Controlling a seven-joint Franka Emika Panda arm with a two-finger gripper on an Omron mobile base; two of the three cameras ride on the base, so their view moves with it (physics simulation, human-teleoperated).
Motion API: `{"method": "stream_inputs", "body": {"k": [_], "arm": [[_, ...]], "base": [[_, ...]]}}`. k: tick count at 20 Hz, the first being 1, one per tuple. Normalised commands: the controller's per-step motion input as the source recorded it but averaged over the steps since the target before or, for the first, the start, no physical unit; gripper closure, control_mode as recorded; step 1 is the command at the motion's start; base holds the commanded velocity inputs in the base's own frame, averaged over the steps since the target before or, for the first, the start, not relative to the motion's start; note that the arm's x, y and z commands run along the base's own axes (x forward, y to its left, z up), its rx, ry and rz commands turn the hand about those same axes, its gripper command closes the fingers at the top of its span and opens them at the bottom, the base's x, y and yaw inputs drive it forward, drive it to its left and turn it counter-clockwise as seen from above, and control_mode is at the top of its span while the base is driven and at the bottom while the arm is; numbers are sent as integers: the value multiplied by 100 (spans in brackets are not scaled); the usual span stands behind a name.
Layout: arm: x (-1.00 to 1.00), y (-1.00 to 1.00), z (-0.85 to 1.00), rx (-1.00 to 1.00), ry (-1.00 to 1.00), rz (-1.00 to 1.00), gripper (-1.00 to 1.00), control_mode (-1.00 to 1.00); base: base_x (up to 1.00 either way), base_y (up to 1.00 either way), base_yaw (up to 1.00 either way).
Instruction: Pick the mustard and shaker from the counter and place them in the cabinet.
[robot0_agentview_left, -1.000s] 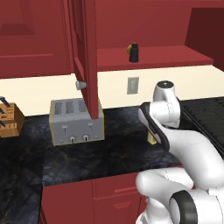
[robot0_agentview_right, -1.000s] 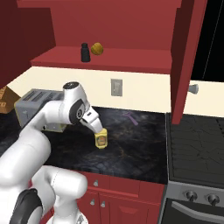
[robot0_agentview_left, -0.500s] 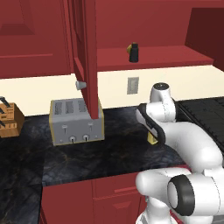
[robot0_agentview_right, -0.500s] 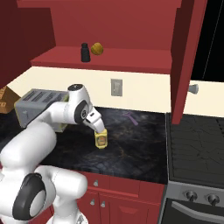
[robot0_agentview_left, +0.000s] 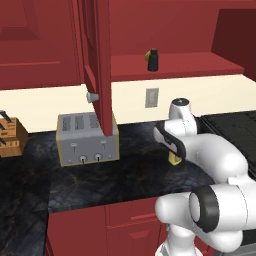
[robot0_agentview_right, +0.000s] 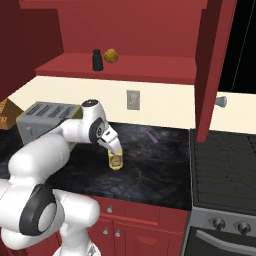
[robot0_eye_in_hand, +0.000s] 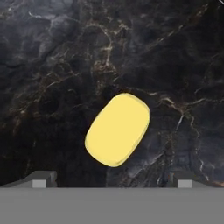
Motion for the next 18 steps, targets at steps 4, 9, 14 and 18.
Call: {"method": "stream_inputs", "body": {"k": [4,9,14,18], "arm": [[14,-6,-21,0,1,0,-100,-100],[17,-1,-24,0,3,0,-100,-100],[19,-1,-27,0,2,0,-100,-100],[15,-8,-26,0,0,0,-100,-100]], "base": [[0,0,0],[0,0,0],[0,0,0],[0,0,0]]}}
